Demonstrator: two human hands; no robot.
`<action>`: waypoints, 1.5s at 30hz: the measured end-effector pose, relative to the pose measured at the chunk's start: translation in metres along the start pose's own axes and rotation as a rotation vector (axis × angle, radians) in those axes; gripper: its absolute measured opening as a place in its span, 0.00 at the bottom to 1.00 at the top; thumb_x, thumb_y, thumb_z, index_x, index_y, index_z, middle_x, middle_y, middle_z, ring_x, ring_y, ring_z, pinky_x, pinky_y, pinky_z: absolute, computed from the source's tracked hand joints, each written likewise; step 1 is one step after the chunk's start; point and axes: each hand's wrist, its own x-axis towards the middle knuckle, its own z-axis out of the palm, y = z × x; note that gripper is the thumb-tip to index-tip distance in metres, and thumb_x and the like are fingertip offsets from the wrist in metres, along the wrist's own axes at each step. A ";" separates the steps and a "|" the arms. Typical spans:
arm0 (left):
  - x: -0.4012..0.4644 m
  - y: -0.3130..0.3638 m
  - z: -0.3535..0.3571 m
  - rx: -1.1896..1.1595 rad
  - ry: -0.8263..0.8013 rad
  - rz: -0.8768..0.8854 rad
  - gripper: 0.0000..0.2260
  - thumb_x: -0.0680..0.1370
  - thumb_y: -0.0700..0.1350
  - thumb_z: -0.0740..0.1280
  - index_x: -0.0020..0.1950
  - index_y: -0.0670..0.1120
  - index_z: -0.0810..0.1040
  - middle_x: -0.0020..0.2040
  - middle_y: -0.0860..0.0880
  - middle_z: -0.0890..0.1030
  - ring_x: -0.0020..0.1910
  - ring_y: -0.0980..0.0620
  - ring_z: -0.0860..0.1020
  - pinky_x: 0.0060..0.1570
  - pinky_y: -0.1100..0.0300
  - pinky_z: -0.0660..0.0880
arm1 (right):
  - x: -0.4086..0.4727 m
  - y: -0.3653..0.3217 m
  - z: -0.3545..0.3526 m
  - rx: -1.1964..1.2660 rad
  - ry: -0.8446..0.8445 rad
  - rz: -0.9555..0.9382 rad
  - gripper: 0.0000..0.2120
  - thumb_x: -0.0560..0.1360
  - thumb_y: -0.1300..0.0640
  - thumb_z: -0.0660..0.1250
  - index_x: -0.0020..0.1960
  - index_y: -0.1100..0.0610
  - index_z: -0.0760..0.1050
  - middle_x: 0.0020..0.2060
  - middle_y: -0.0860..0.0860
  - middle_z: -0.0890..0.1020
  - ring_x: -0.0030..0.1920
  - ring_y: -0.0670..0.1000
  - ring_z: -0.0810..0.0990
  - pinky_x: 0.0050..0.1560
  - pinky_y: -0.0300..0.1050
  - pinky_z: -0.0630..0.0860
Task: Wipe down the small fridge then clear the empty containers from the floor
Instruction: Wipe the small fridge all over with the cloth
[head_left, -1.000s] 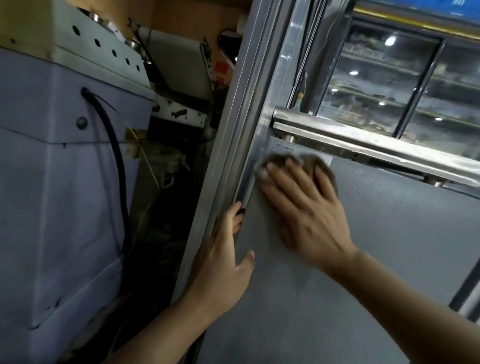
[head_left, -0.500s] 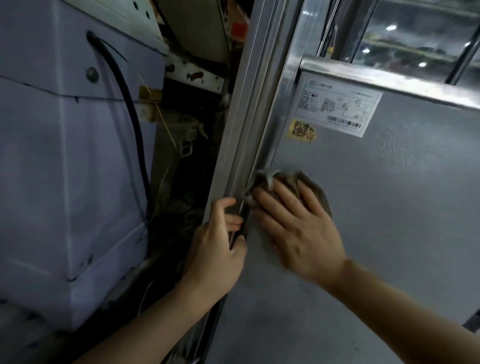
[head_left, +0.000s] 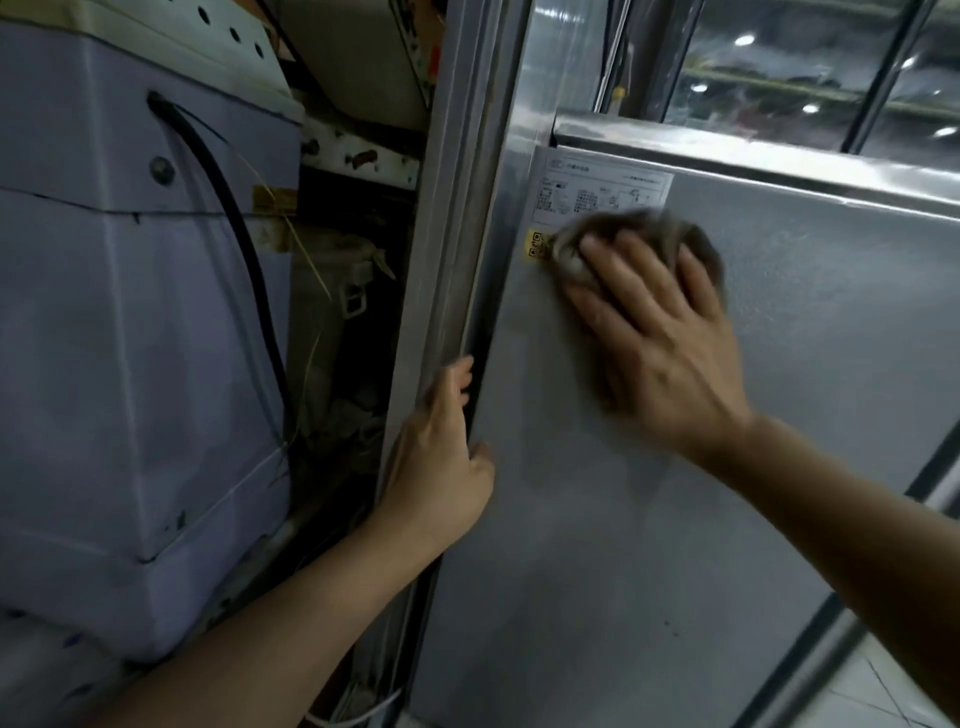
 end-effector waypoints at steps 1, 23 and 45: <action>0.000 0.003 0.004 0.003 -0.019 -0.004 0.33 0.75 0.38 0.65 0.75 0.53 0.53 0.71 0.52 0.66 0.68 0.55 0.67 0.63 0.65 0.63 | -0.001 0.002 0.000 0.008 0.023 0.043 0.27 0.76 0.52 0.57 0.74 0.54 0.61 0.74 0.56 0.61 0.74 0.59 0.56 0.72 0.57 0.49; -0.010 0.044 0.077 0.370 0.047 0.189 0.40 0.73 0.37 0.66 0.77 0.54 0.47 0.77 0.50 0.36 0.76 0.49 0.40 0.73 0.53 0.46 | -0.109 0.030 -0.002 0.086 0.198 0.177 0.19 0.80 0.60 0.56 0.70 0.57 0.68 0.70 0.58 0.67 0.71 0.60 0.64 0.72 0.57 0.58; -0.024 0.048 0.123 0.621 0.029 0.344 0.46 0.66 0.40 0.72 0.76 0.57 0.48 0.78 0.46 0.42 0.76 0.39 0.46 0.62 0.36 0.65 | -0.242 0.023 -0.001 0.044 -0.071 0.213 0.26 0.77 0.60 0.55 0.73 0.60 0.54 0.72 0.62 0.59 0.73 0.63 0.55 0.73 0.58 0.56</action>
